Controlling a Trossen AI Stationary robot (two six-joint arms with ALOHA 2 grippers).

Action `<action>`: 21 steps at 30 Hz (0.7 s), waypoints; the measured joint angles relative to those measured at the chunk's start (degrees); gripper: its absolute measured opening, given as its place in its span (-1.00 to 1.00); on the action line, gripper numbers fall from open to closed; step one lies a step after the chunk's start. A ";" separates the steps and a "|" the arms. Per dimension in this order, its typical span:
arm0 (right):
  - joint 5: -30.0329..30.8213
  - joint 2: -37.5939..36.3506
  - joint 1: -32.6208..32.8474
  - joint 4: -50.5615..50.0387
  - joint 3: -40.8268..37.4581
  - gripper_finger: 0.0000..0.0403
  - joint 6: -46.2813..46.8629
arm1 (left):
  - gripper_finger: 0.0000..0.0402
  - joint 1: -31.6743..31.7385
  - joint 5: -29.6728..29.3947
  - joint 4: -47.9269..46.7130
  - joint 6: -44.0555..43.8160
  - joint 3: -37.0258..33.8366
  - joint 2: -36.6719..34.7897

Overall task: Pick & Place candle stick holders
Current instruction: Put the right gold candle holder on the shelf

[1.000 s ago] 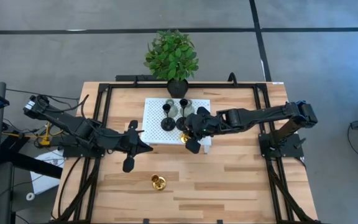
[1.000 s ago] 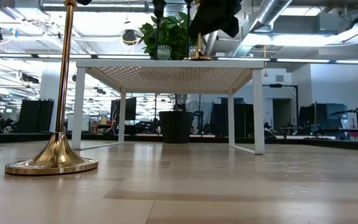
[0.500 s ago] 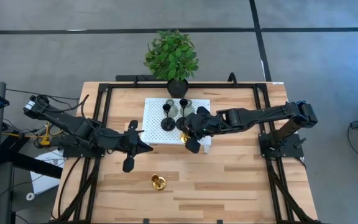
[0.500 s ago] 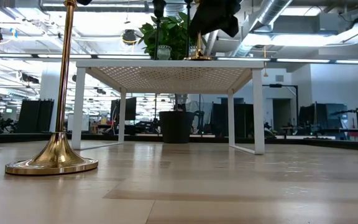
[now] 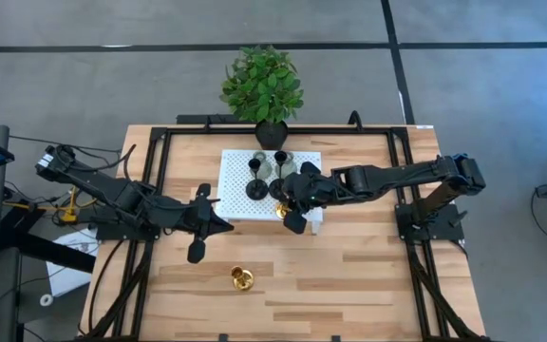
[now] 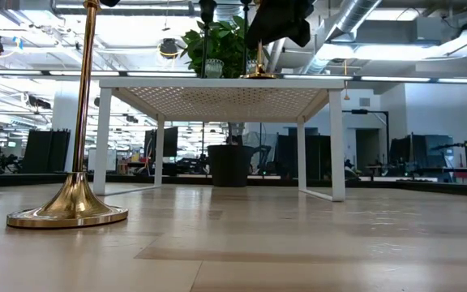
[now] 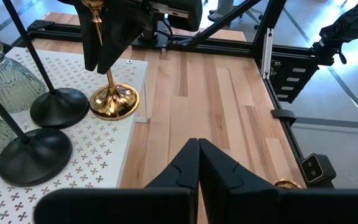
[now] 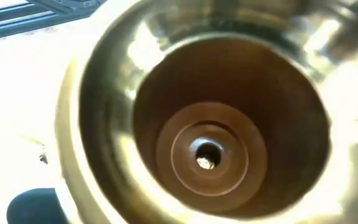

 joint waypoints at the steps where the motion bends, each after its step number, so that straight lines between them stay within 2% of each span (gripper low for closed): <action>1: 0.00 0.00 0.00 0.00 0.00 -0.74 0.00 | -0.98 0.00 0.00 0.00 0.00 0.01 0.00; 10: -0.28 -0.04 0.07 -1.99 0.02 -0.74 0.03 | -0.98 0.01 0.02 0.00 0.00 0.01 0.00; 15: -3.40 -0.04 0.07 -2.21 0.02 -0.74 0.00 | -0.98 0.02 0.01 0.00 0.00 0.01 0.00; 21: -2.98 -0.04 0.03 -2.16 0.02 -0.72 0.00 | -0.98 0.00 0.02 0.00 0.00 0.02 0.00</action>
